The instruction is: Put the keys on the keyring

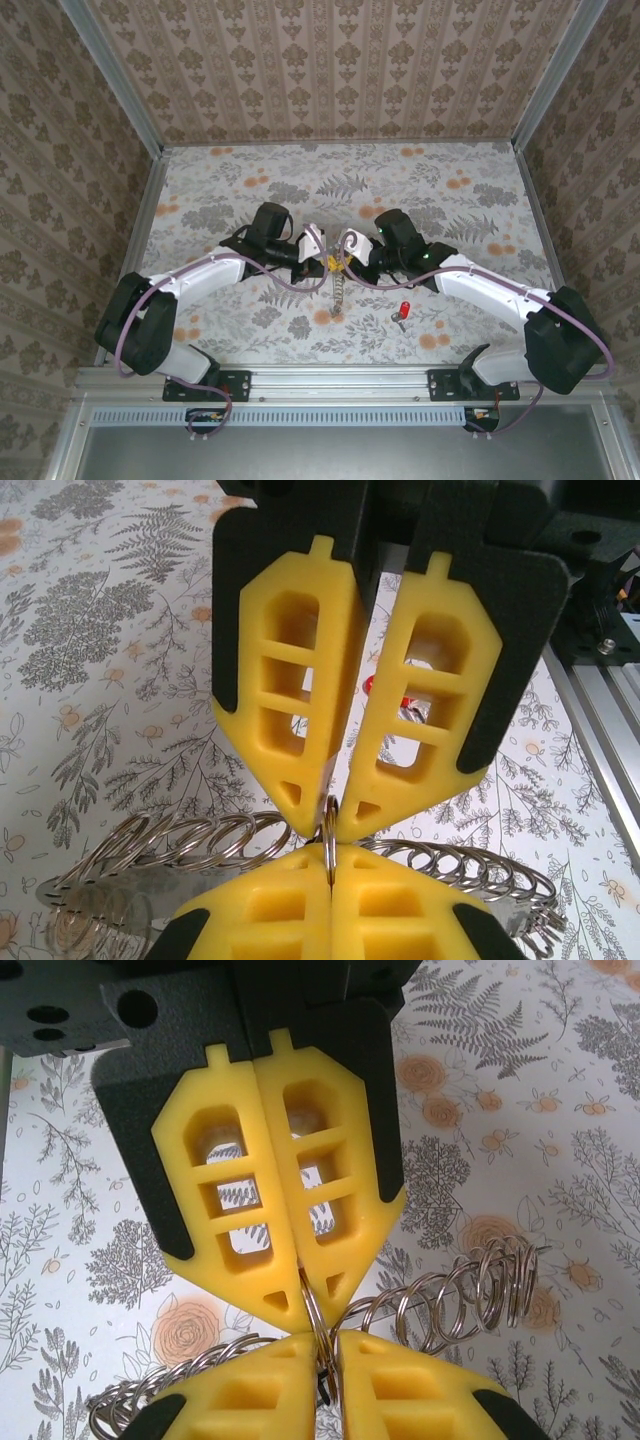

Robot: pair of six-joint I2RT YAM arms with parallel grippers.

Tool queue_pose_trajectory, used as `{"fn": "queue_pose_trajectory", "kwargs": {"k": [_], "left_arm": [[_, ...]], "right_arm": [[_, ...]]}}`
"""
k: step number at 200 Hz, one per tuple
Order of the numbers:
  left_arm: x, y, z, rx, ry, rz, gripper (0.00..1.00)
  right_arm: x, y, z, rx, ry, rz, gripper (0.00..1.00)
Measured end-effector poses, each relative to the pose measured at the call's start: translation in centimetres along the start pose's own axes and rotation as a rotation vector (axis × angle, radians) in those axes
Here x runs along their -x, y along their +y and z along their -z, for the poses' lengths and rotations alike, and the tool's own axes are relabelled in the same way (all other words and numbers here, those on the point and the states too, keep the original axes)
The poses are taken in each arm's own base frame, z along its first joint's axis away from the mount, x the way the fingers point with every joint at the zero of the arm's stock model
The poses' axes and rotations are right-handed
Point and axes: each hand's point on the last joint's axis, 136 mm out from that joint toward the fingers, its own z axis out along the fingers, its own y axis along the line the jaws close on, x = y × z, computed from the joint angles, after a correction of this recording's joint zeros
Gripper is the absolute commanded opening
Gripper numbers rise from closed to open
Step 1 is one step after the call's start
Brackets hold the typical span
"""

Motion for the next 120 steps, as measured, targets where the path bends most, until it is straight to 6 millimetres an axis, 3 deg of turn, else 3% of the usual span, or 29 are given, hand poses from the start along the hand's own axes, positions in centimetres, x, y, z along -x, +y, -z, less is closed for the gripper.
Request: {"fn": "queue_pose_trajectory", "kwargs": {"k": [96,120], "left_arm": [[0.25,0.24,0.42,0.000,-0.056,0.009,0.00],[0.21,0.29,0.56,0.007,-0.064,0.015,0.00]], "right_arm": [[0.44,-0.45,-0.16,0.021,-0.081,-0.013,0.20],[0.48,-0.46,-0.22,0.028,-0.092,-0.025,0.10]]}}
